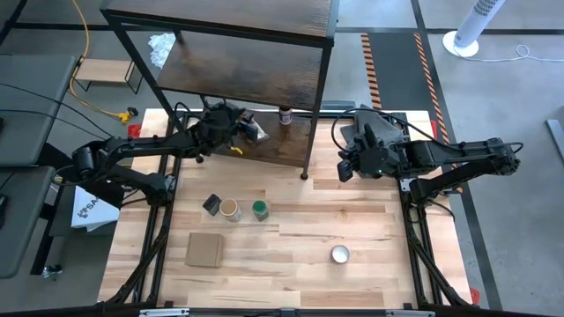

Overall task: Shelf spices
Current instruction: Remove the orange seasoning pack from the shelf

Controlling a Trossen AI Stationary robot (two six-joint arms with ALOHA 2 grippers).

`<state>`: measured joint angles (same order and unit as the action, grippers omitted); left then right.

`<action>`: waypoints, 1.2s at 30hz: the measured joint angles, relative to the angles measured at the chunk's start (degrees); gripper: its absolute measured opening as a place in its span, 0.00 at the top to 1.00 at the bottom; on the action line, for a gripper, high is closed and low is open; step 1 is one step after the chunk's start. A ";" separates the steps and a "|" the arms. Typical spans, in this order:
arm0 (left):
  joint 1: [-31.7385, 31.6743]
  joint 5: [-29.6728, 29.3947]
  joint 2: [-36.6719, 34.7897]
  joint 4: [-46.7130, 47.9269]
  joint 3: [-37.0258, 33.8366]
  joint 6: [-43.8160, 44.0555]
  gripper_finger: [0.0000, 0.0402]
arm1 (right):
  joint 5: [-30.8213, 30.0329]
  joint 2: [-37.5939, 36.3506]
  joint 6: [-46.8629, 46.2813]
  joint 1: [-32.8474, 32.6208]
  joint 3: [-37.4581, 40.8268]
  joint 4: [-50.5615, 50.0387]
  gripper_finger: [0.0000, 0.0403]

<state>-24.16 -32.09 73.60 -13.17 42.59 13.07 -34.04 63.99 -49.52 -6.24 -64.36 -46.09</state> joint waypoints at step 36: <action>-3.03 4.43 7.71 4.22 0.07 -0.71 1.00 | -0.87 0.02 -2.09 0.00 0.00 0.00 1.00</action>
<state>-27.19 -27.66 81.31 -8.94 42.65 12.36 -34.92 64.01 -51.61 -6.24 -64.36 -46.09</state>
